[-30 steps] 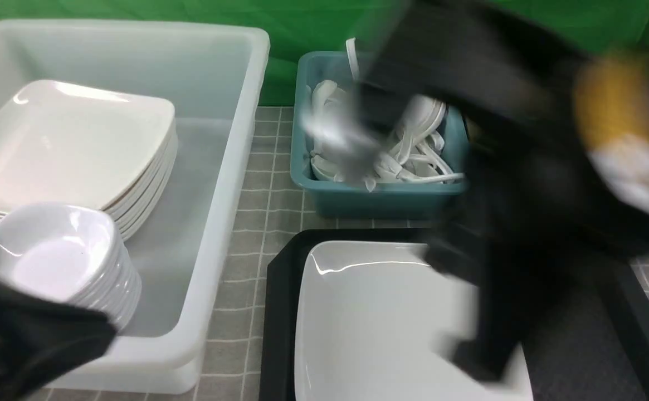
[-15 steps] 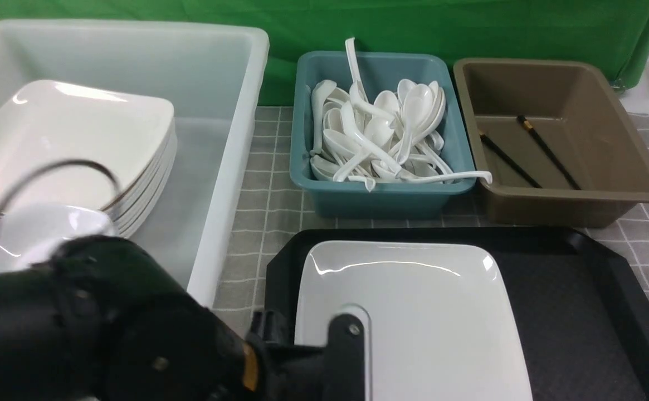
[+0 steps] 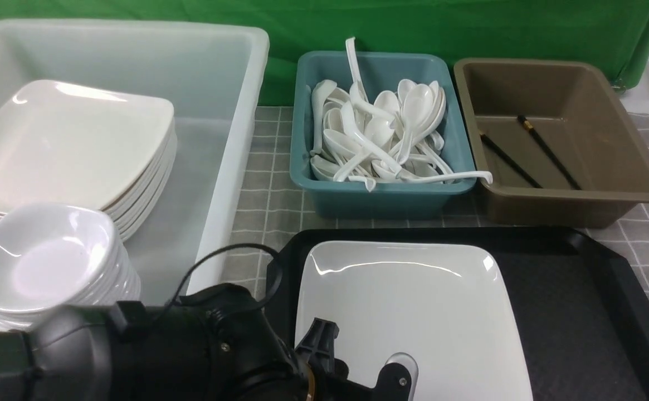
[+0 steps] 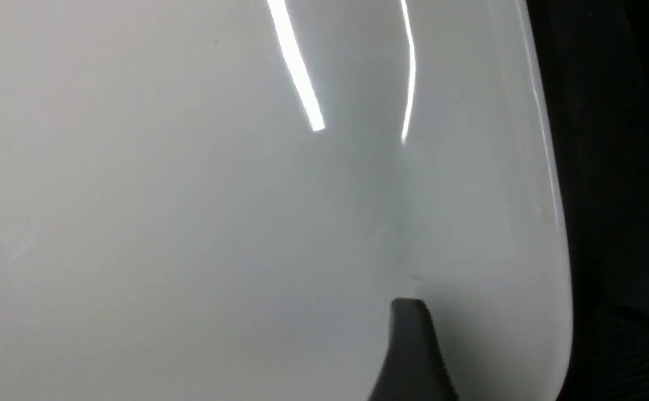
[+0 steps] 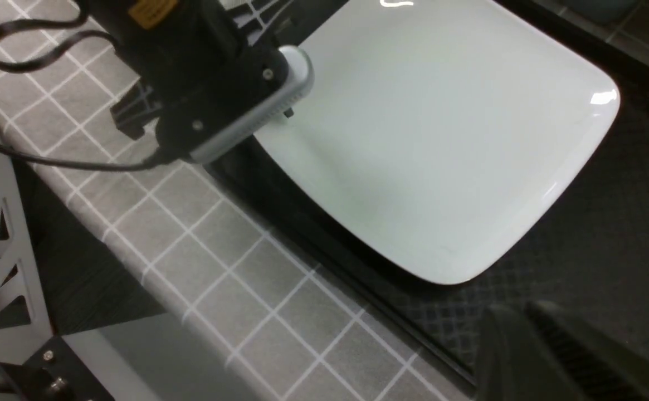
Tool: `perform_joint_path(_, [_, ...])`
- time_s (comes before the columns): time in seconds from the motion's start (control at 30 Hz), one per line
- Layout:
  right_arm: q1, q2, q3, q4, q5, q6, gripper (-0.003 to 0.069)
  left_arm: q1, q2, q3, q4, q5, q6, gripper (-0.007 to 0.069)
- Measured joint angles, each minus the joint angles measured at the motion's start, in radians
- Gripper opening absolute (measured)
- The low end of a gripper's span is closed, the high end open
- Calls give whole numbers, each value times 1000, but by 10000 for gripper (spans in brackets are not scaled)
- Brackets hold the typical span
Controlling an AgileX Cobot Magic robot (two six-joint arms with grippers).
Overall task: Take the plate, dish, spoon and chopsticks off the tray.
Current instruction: Use the left arm to grab a plate from the dinner plate
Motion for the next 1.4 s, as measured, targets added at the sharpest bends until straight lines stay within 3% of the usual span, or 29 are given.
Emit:
perform_joint_path(0.37, [0, 0, 1, 0, -75, -4, 62, 0, 51, -4, 77, -72, -2, 399])
perform_joint_path(0.6, [0, 0, 1, 0, -110, -4, 62, -2, 78, -10, 138, -106, -78, 388])
perform_joint_path(0.83, [0, 1, 1, 0, -111, -4, 69, -8, 80, -13, 140, -99, -144, 219])
perform_joint_path(1.0, [0, 1, 1, 1, -112, -1, 71, -9, 42, -12, 100, -61, -148, 209])
perform_joint_path(1.1, [0, 1, 1, 3, -117, 5, 72, -28, -40, -10, 64, 36, -194, 185])
perform_joint_path(1.3, [0, 1, 1, 7, -152, 15, 75, -121, -308, -4, 42, 133, -223, 43])
perform_joint_path(1.4, [0, 1, 1, 7, -188, 19, 76, -151, -420, -1, 19, 164, -245, 29])
